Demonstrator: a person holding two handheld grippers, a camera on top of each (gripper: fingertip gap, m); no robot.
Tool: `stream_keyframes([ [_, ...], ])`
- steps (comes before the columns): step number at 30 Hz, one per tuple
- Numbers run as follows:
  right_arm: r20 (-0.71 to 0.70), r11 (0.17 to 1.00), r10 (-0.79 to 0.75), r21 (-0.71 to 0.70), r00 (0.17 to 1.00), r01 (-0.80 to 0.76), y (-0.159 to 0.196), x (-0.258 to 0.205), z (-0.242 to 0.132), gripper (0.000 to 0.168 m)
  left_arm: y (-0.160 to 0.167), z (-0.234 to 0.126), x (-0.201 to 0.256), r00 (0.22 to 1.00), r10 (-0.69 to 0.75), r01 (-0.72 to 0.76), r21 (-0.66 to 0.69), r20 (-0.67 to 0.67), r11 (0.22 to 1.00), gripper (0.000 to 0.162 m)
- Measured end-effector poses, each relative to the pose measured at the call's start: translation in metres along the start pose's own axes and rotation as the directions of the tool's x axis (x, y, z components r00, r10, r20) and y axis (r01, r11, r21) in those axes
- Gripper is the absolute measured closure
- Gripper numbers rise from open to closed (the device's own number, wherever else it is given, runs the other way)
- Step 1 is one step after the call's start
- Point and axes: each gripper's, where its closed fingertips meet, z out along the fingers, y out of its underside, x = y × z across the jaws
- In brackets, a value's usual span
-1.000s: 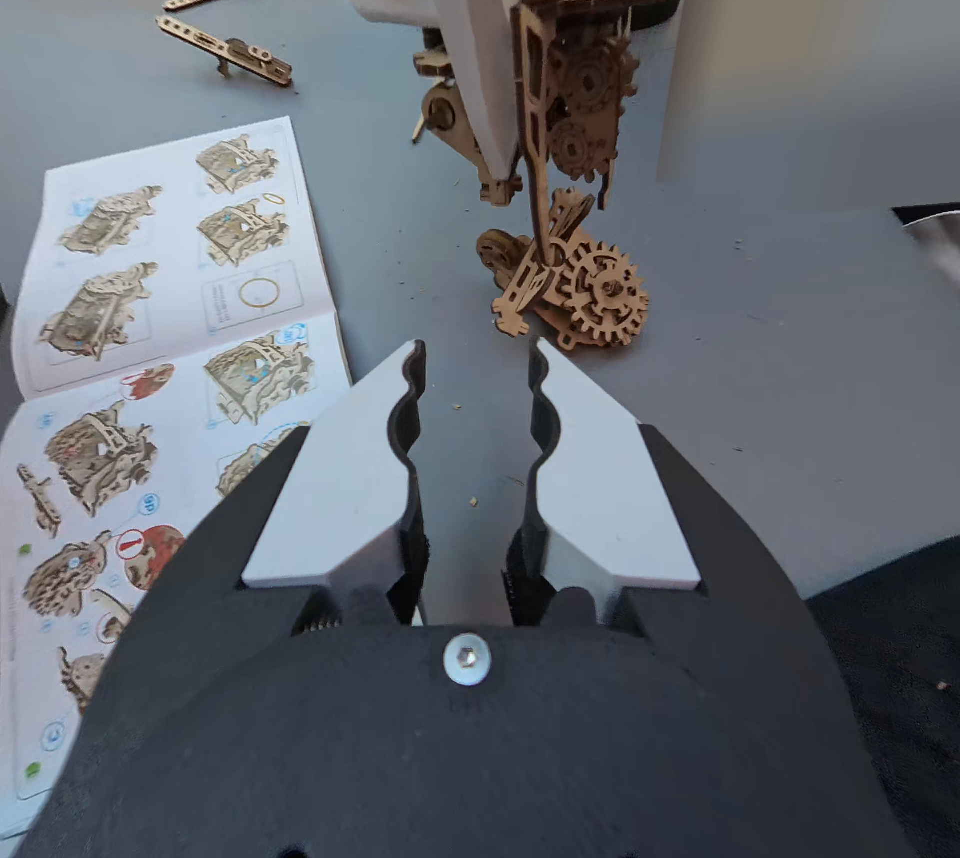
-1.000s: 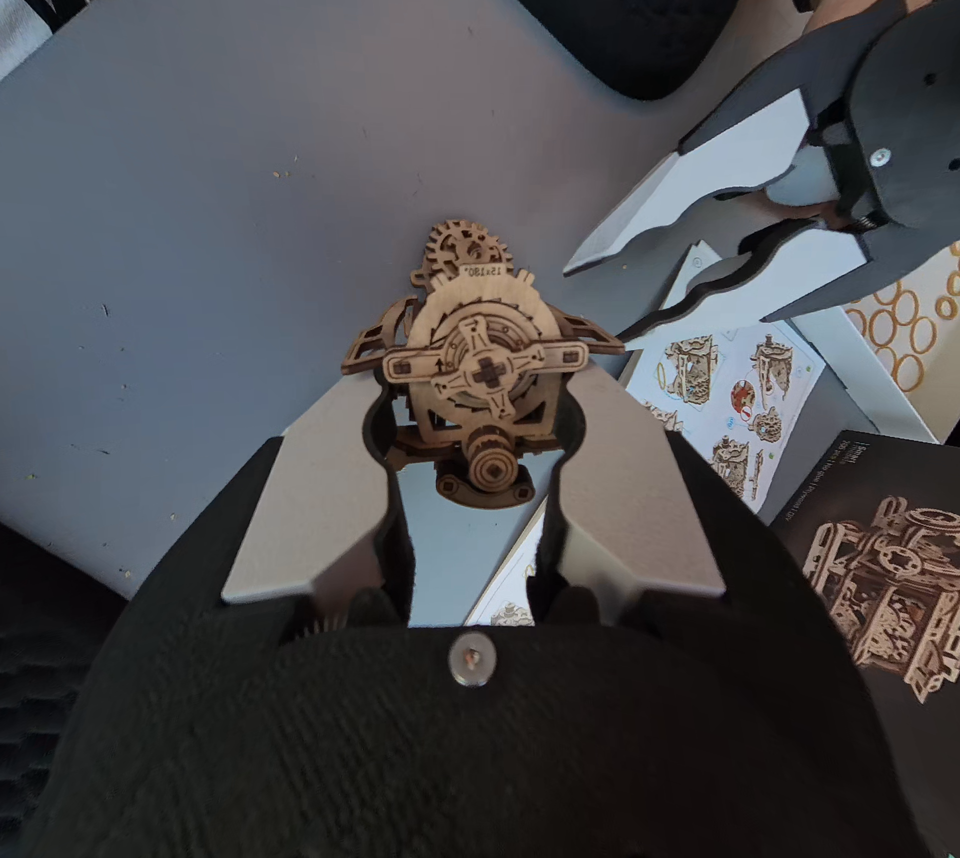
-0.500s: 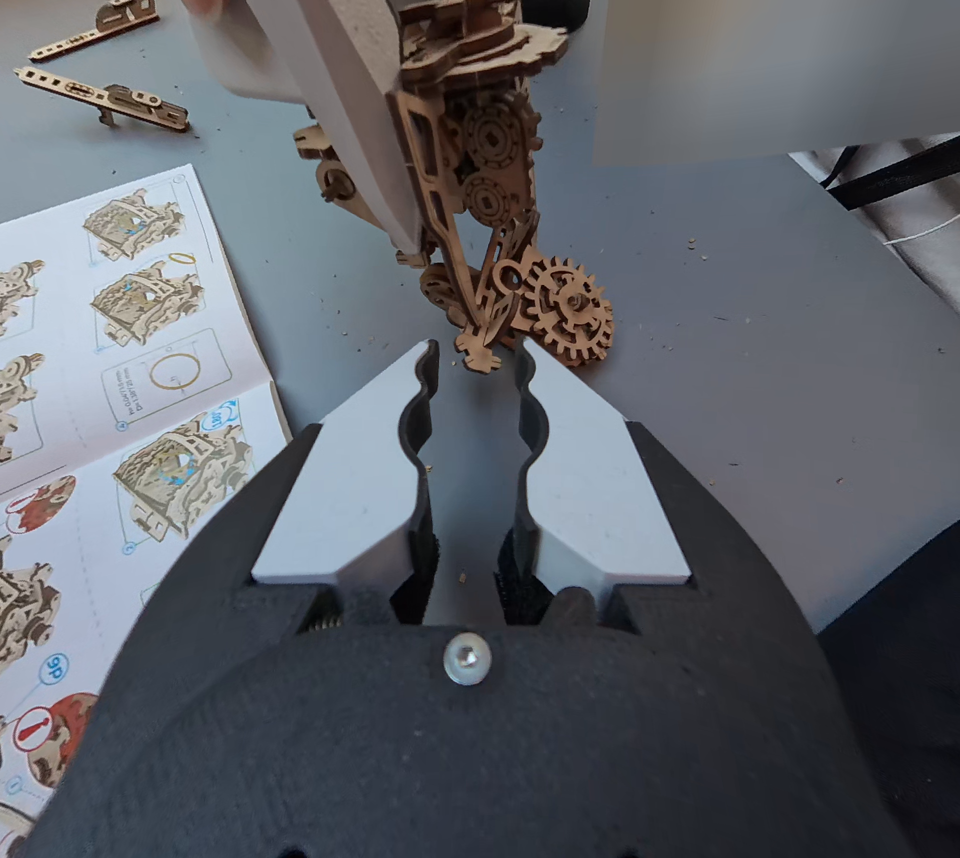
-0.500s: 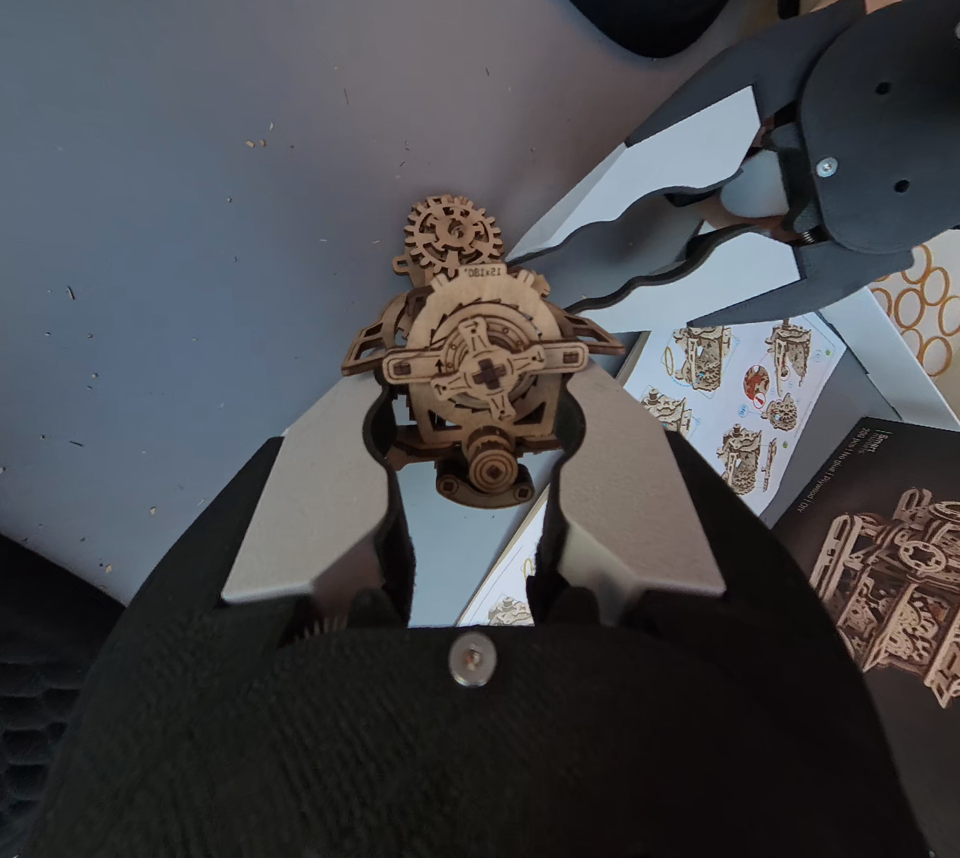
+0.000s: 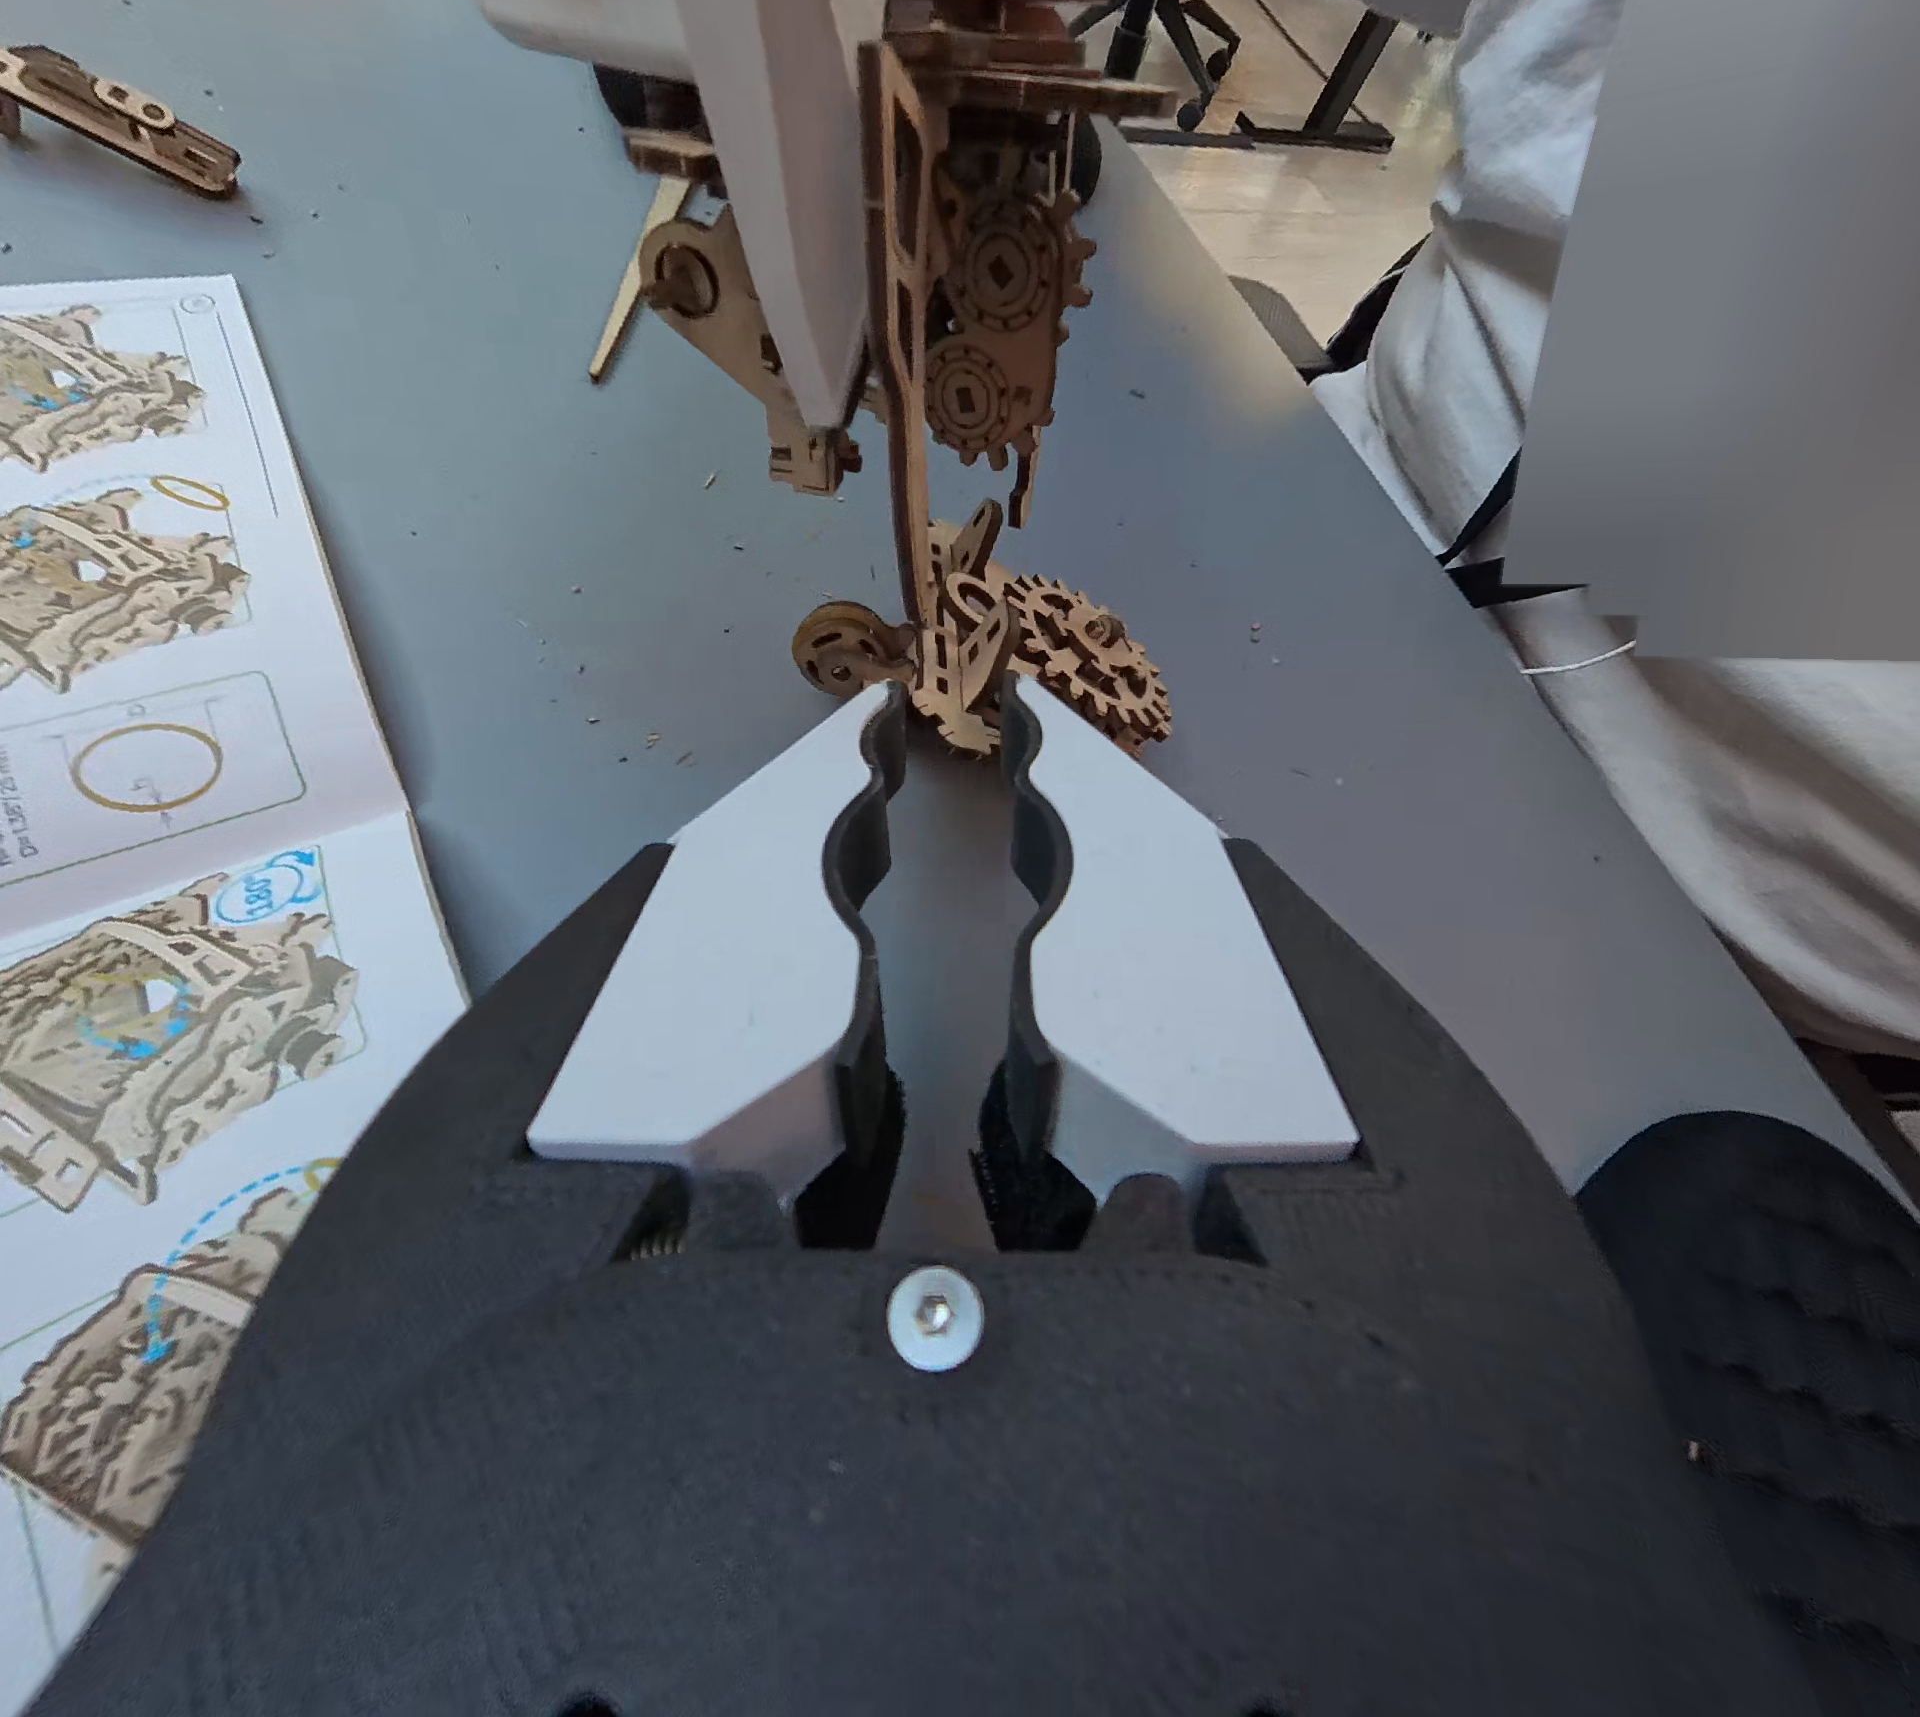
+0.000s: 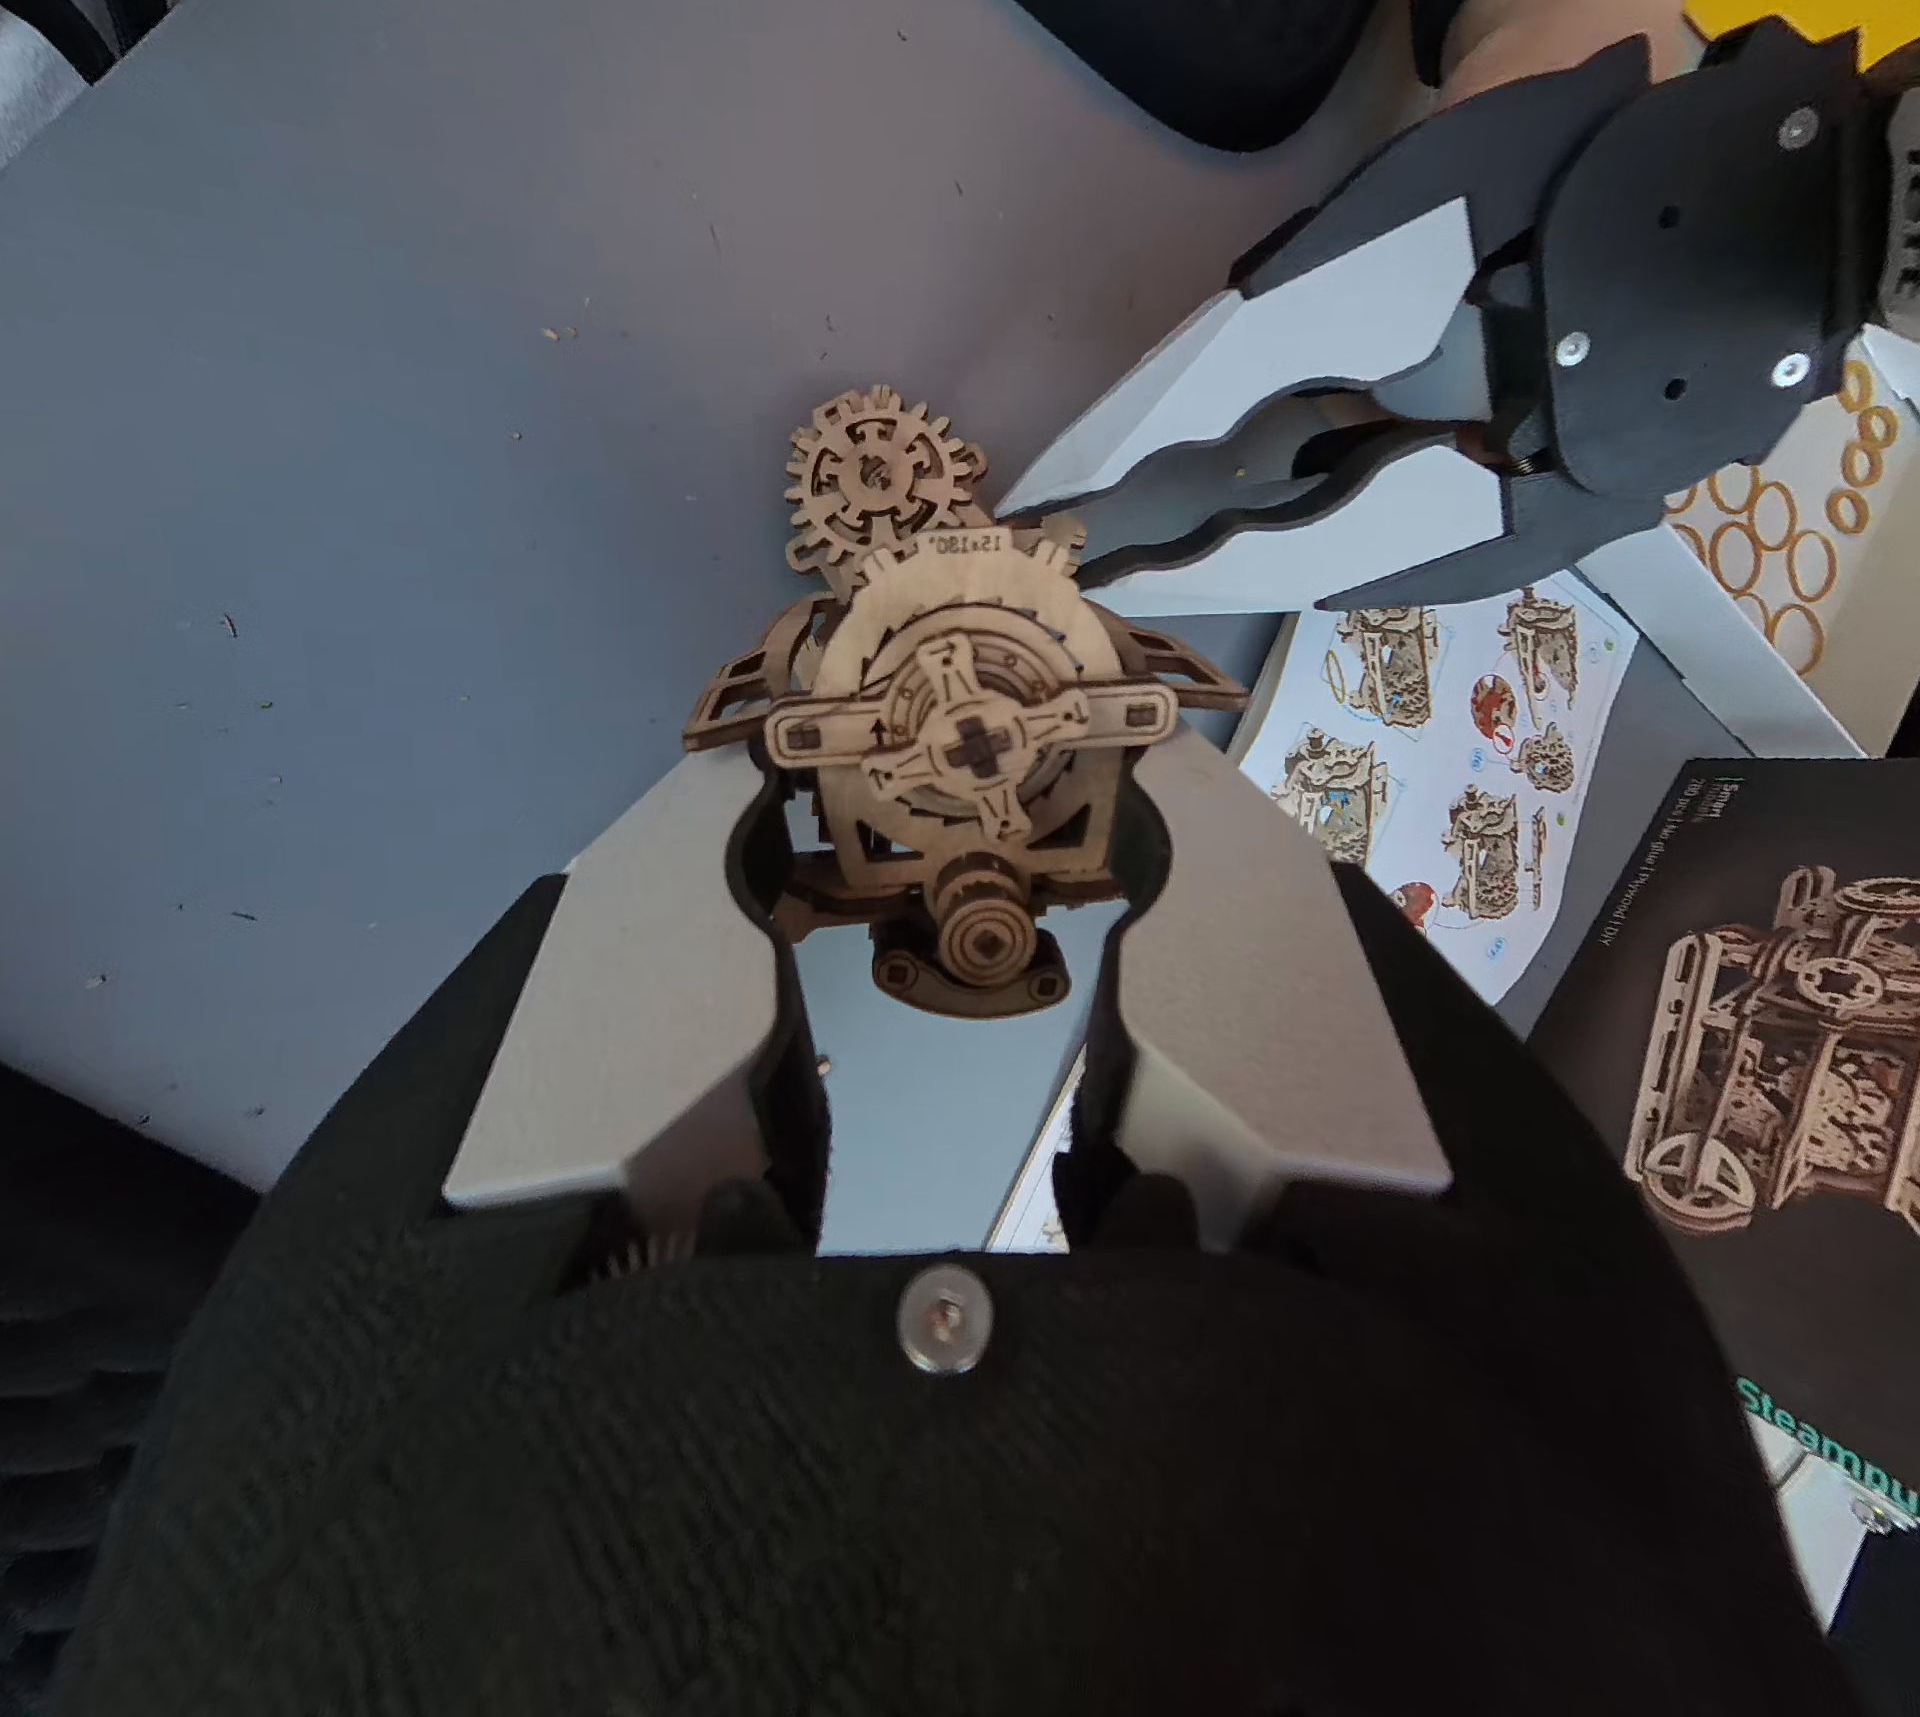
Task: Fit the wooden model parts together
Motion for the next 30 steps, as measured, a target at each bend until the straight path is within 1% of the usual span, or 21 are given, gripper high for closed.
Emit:
stream_keyframes([
  [4,-0.029,0.999,-0.026,0.018,0.999,0.026,-0.003,-0.002,-0.005,0.109,-0.003,0.0,-0.001,0.987,-0.152,0.154,0.023,-0.049,0.988,0.147],
  [7,-0.022,0.998,-0.055,0.02,0.998,0.055,-0.009,-0.003,-0.005,0.109,-0.006,-0.001,-0.006,0.958,-0.272,0.276,0.043,-0.088,0.96,0.148],
  [10,-0.003,0.997,-0.075,0.026,0.997,0.075,-0.011,-0.003,-0.004,0.109,-0.007,0.001,-0.006,0.918,-0.372,0.381,0.039,-0.139,0.924,0.148],
  [15,-0.007,0.995,-0.09,0.049,0.996,0.09,-0.009,-0.004,0.0,0.109,-0.007,0.003,-0.006,0.816,-0.532,0.55,0.022,-0.228,0.835,0.148],
  [18,-0.01,0.993,-0.1,0.059,0.995,0.101,-0.006,-0.005,-0.001,0.109,-0.007,0.003,-0.005,0.792,-0.56,0.583,0.029,-0.242,0.812,0.148],
  [21,-0.005,0.991,-0.112,0.071,0.994,0.112,-0.006,-0.006,-0.003,0.109,-0.007,0.003,-0.007,0.802,-0.553,0.575,0.039,-0.225,0.817,0.148],
  [30,0.003,0.972,-0.229,0.048,0.973,0.229,-0.004,-0.008,0.0,0.109,-0.008,0.002,-0.014,0.781,-0.582,0.608,0.063,-0.226,0.791,0.148],
])
